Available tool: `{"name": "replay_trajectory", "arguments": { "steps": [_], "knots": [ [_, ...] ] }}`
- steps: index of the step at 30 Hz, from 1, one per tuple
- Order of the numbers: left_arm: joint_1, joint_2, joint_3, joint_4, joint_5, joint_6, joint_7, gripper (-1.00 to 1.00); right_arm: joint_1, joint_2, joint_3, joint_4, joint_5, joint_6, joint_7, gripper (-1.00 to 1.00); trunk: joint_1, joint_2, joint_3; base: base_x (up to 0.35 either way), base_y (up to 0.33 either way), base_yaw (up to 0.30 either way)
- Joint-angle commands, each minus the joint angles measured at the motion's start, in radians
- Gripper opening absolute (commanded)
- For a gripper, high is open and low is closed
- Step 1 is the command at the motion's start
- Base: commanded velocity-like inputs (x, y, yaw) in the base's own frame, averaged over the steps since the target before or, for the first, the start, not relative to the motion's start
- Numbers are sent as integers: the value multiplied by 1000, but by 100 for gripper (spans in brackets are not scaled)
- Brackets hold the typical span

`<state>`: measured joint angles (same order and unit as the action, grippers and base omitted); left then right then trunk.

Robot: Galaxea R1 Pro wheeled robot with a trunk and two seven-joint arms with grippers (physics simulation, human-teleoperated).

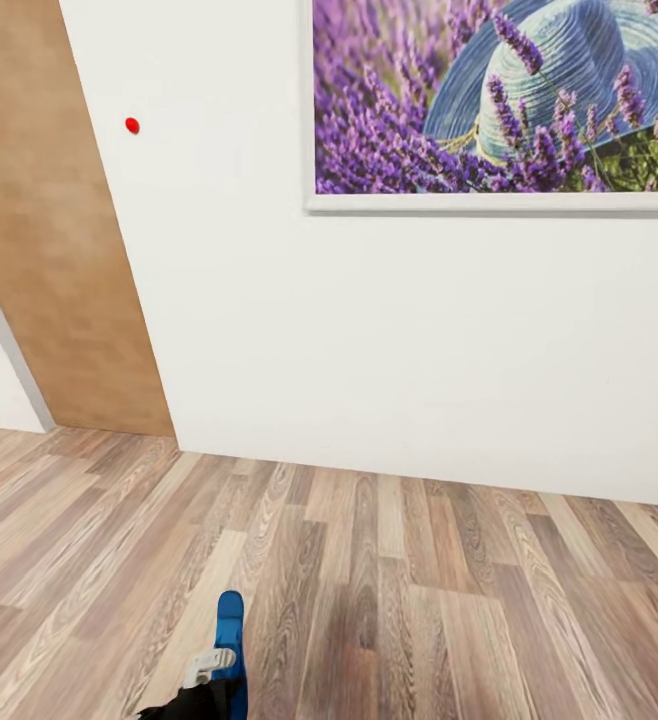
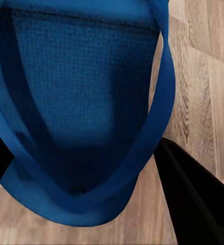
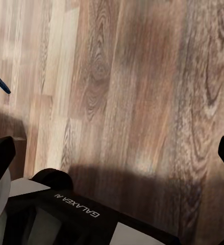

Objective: In the bedroom, move the book from the bed onto either nightstand, and place the two sandals side by side next to the bed.

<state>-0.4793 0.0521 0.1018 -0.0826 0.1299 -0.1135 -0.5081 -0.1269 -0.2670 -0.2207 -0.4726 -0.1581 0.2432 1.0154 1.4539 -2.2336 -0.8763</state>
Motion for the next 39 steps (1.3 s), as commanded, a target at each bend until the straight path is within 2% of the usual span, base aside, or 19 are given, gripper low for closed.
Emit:
{"name": "replay_trajectory", "arguments": {
  "steps": [1,39],
  "knots": [
    [-1,0,9,1,1,0,-7,-100,0,0,-2,0,-6,10,3,100,0,0,-1,332,0,0],
    [-1,0,9,7,1,0,-7,-100,0,0,-3,-1,-6,10,3,100,0,0,-1,332,5,0]
  ]
}}
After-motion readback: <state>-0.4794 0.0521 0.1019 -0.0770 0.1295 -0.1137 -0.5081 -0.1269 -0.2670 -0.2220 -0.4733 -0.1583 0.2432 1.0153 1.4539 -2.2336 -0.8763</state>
